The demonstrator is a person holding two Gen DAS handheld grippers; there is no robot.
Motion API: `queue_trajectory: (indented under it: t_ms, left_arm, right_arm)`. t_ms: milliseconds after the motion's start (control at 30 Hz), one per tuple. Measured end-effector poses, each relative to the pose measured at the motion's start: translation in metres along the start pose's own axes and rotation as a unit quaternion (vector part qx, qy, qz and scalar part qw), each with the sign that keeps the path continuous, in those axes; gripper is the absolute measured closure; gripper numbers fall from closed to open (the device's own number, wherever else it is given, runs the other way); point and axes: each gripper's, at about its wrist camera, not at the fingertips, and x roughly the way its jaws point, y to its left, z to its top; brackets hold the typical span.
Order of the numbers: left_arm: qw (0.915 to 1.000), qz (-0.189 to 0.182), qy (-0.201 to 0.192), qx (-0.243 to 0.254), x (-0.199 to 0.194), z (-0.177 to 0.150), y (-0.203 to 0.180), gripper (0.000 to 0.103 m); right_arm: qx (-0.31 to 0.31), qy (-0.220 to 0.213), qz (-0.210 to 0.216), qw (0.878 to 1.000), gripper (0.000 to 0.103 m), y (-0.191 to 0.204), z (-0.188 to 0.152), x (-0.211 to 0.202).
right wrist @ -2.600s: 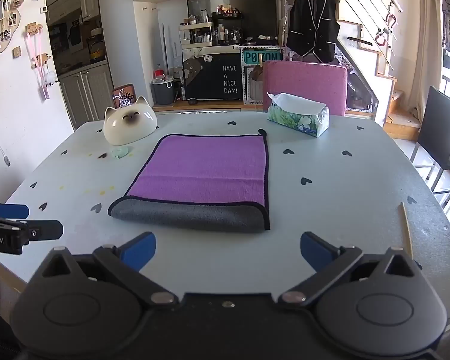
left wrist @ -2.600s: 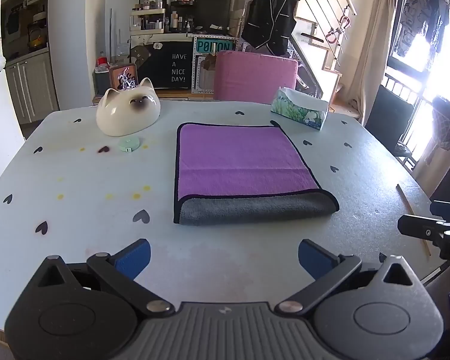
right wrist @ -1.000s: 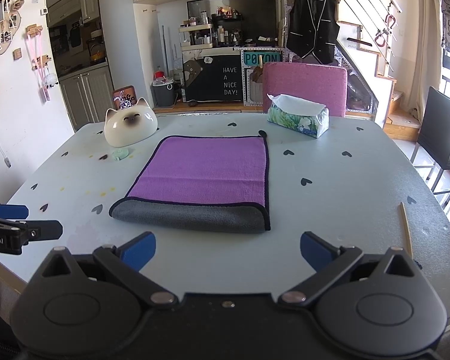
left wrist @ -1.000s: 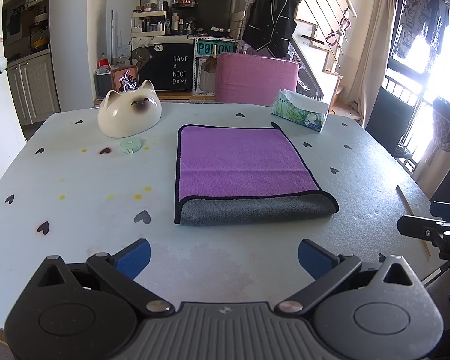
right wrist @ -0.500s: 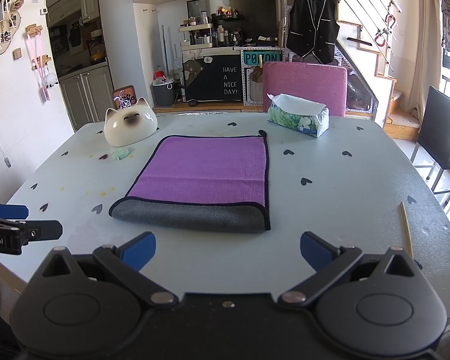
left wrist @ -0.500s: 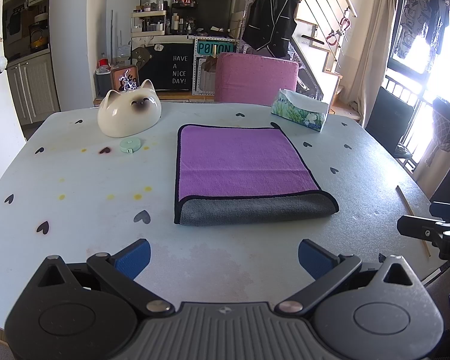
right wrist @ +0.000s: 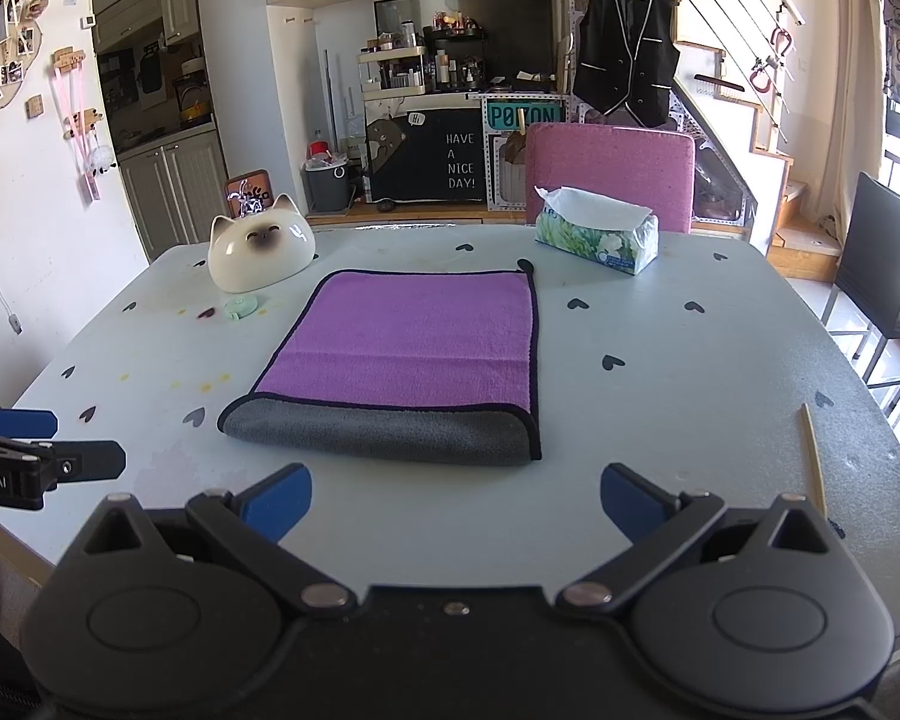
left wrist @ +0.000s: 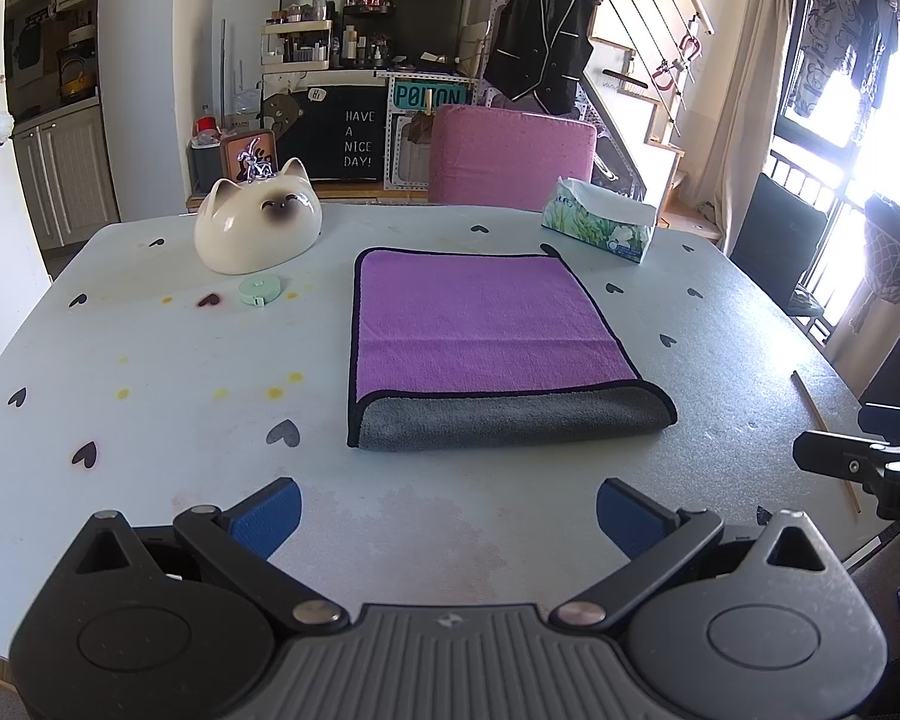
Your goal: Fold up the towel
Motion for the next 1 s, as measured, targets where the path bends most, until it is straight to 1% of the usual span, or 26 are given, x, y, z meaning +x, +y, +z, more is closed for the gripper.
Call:
queue_trajectory:
  t_ms: [1000]
  left_arm:
    - [1.0, -0.004, 0.0, 0.0, 0.0, -0.002, -0.001, 0.0]
  right_arm:
    - [0.0, 0.001, 0.0, 1.0, 0.0, -0.0015, 0.0002, 0.0023]
